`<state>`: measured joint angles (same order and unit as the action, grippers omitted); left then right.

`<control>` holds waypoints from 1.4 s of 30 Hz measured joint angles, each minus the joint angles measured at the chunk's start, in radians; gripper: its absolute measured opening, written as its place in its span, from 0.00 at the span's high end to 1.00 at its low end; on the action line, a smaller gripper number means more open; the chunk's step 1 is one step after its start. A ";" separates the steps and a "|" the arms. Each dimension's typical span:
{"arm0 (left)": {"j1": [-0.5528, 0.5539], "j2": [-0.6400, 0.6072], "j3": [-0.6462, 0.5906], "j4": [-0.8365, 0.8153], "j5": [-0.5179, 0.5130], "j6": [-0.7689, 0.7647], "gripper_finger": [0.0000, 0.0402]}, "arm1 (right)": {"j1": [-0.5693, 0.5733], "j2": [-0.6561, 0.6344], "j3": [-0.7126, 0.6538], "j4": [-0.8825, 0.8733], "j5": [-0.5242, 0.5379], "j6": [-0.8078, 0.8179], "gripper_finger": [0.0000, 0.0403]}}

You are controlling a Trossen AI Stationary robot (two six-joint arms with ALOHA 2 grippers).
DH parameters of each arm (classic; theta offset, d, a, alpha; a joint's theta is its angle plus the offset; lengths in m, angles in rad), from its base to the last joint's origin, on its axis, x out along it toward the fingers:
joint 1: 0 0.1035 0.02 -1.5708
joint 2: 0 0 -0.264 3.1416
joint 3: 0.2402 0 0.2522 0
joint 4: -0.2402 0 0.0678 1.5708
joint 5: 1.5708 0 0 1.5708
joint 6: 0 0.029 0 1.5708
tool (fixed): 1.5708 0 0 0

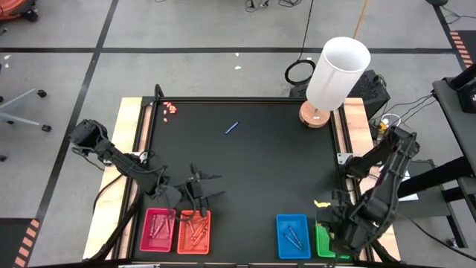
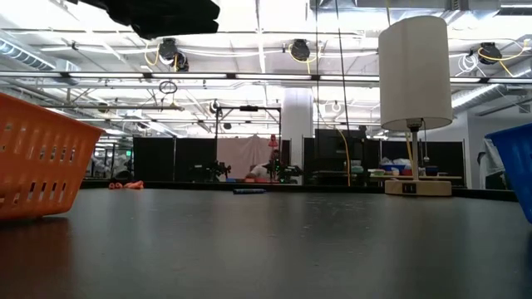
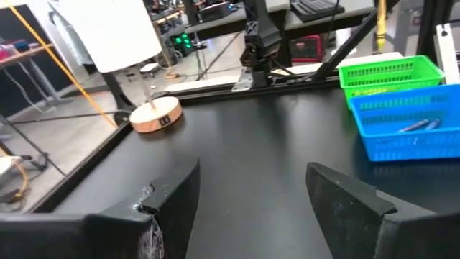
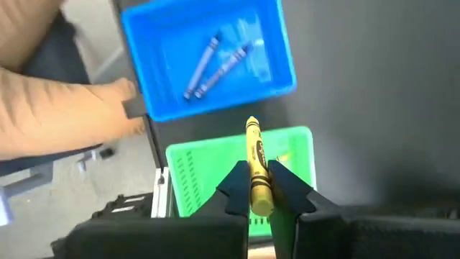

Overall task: Sort crayons
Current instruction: Put the green crayon into the green bin

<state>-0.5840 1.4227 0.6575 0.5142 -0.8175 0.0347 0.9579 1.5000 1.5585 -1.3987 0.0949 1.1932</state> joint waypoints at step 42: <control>0.009 0.000 0.000 0.000 0.035 -0.010 0.38 | 0.102 0.335 -0.001 -0.083 -0.336 0.082 0.65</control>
<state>-0.5753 1.4227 0.6575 0.5147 -0.7821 0.0244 1.0603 1.8353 1.5578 -1.4814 -0.2411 1.2751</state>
